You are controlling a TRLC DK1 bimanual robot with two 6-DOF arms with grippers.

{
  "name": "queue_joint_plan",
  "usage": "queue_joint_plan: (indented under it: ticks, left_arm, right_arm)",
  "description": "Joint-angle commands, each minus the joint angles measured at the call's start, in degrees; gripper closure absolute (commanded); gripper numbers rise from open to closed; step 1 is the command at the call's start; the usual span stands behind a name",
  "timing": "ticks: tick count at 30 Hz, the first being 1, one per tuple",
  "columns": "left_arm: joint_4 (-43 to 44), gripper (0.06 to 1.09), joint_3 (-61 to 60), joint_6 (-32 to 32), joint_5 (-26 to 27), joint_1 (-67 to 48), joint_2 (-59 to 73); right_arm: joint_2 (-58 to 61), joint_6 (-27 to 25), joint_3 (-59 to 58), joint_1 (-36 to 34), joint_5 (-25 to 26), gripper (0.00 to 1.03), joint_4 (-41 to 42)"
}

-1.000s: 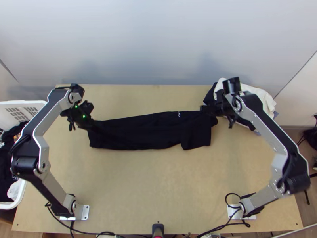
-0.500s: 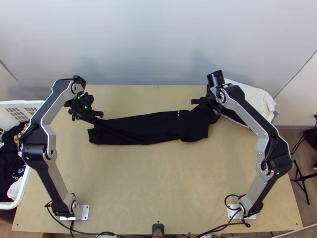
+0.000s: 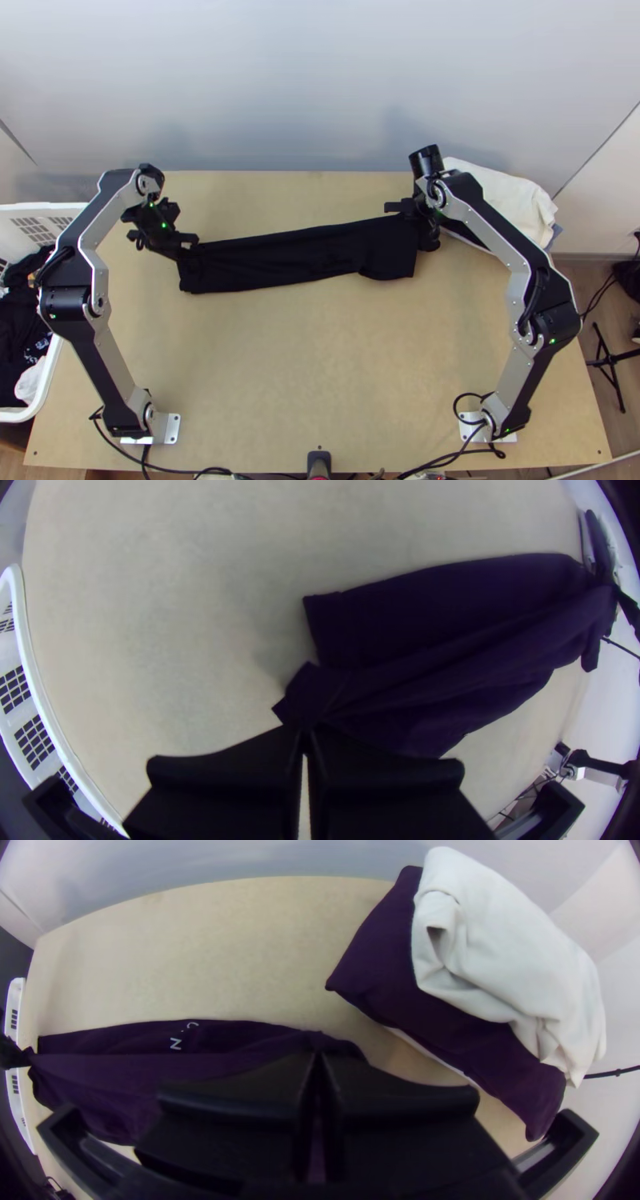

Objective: Fold the t-shirt

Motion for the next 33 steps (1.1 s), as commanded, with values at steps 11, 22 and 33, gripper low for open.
queue_joint_plan:
  ticks: [11, 22, 33]
  left_arm:
    - [4.9, 1.05, -5.86, -1.23, -0.87, -2.91, -0.07]
    - [14.12, 1.01, -1.73, -6.94, -0.6, -2.38, -0.33]
    - [13.25, 0.11, 0.2, -6.85, 0.71, 1.58, -3.41]
  right_arm:
    - [-5.53, 0.07, -0.99, 1.47, 7.71, 0.14, 0.54]
    - [-20.21, 1.13, -11.63, 5.25, 1.65, 0.12, -8.16]
    - [-25.66, 0.25, -16.64, 4.64, 1.56, 0.12, -8.16]
